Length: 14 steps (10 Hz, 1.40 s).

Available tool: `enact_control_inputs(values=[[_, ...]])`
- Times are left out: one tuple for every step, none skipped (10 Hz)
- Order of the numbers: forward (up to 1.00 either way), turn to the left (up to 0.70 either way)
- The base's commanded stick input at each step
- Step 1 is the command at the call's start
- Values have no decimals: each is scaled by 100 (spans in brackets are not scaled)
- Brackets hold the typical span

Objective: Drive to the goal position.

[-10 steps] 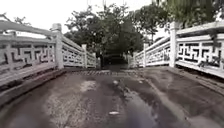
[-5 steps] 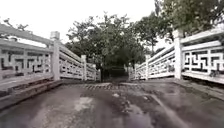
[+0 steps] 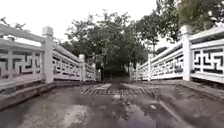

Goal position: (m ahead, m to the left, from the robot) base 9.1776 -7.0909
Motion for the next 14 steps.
enact_control_inputs(values=[[63, 2], [63, 2], [63, 2], [63, 2], [63, 2], [63, 2], [63, 2], [63, 2], [63, 2], [63, 2], [63, 2], [63, 2], [63, 2], [63, 2]])
